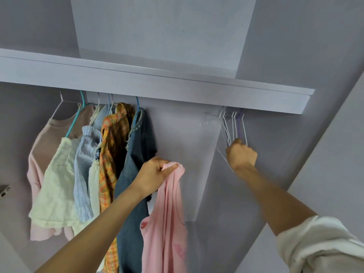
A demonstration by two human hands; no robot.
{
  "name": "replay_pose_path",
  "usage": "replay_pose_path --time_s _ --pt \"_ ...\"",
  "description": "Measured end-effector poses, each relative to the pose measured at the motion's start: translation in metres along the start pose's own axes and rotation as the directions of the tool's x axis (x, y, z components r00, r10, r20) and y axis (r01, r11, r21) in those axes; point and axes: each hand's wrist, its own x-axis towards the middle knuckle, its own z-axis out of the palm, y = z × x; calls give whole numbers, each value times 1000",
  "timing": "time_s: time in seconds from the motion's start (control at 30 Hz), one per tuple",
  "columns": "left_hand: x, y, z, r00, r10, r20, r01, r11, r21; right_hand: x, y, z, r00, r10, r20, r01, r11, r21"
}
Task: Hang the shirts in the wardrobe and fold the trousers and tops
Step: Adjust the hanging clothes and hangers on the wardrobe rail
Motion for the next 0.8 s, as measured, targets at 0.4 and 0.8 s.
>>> replay_pose_path --time_s 0.4,0.8 --pt "-25 -12 -5 997 -30 -76 58 914 401 -71 -18 18 960 141 -242 18 832 554" --pt "-97 -52 2 935 -334 -118 342 938 50 -213 -3 79 809 -71 583 -500 439 747"
